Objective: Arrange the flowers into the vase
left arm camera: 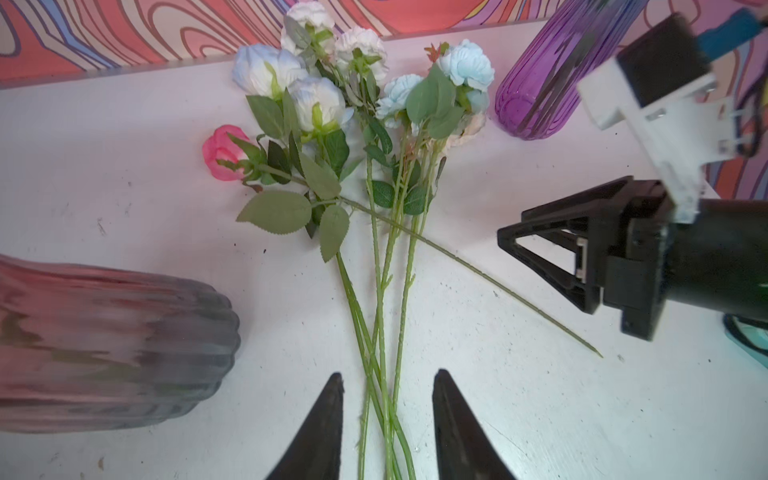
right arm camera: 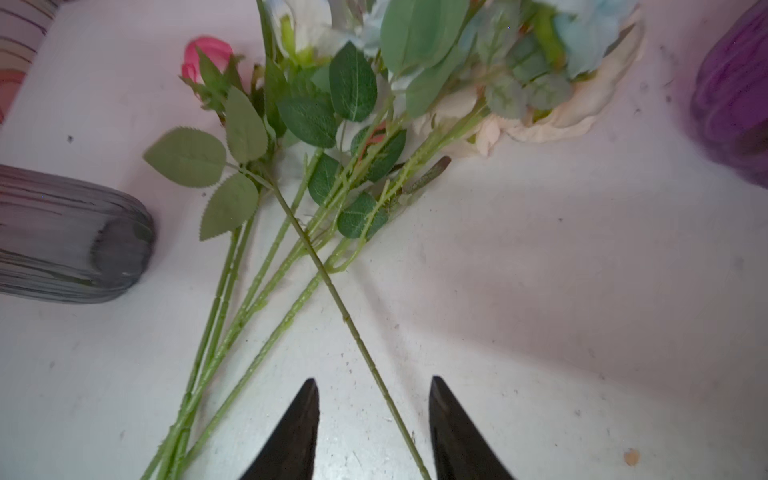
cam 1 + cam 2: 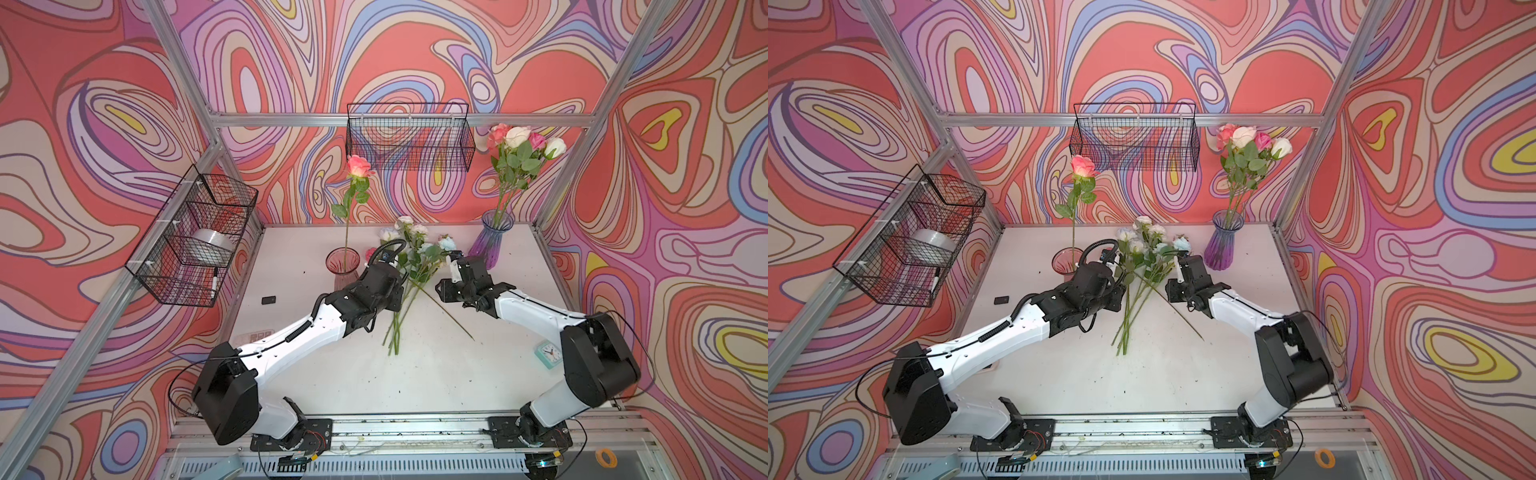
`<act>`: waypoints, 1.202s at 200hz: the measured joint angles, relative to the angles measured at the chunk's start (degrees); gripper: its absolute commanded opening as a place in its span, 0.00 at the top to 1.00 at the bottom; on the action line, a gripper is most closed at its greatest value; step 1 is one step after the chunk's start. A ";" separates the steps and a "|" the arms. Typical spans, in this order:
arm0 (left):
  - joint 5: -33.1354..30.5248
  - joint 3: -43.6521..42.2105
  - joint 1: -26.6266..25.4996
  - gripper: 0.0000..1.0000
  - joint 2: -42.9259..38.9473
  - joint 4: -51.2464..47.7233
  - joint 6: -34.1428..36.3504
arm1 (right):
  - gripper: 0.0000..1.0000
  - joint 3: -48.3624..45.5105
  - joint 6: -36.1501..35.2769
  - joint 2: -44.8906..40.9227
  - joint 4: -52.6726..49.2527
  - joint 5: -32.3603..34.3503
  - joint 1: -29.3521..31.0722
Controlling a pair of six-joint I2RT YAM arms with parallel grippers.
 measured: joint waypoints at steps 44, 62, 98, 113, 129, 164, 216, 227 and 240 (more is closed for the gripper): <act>0.37 -0.57 0.00 0.60 -3.82 0.04 -0.96 | 0.60 3.10 -5.11 8.81 -6.43 -2.29 0.07; 0.24 -1.68 0.00 0.58 -6.71 0.07 -0.96 | 0.67 3.17 -6.19 10.43 -7.34 -3.28 0.09; -0.66 -4.94 0.00 0.57 -11.02 0.09 -0.92 | 0.90 3.58 -6.60 10.43 -8.76 -5.11 0.52; -0.96 -5.40 0.00 0.57 -11.37 0.00 -0.87 | 0.97 3.37 -6.93 9.94 -9.01 -6.03 1.18; -1.29 -5.42 0.00 0.56 -11.54 -0.11 -0.63 | 1.00 2.14 -7.08 7.30 -8.90 -6.71 2.38; -1.84 -5.42 0.00 0.55 -13.38 -0.31 -0.31 | 1.00 -0.72 -7.10 -3.13 -7.63 -8.13 4.66; 1.40 -6.97 0.07 0.38 -15.43 2.54 -2.71 | 1.00 -5.29 -2.95 -14.91 -0.83 -12.28 6.38; 3.32 -7.96 0.22 0.34 -15.41 4.15 -3.56 | 1.00 -7.26 -1.25 -17.11 1.38 -12.90 6.95; 6.08 -8.90 0.39 0.30 -15.02 6.29 -4.63 | 1.00 -9.70 0.55 -19.80 3.74 -13.38 7.82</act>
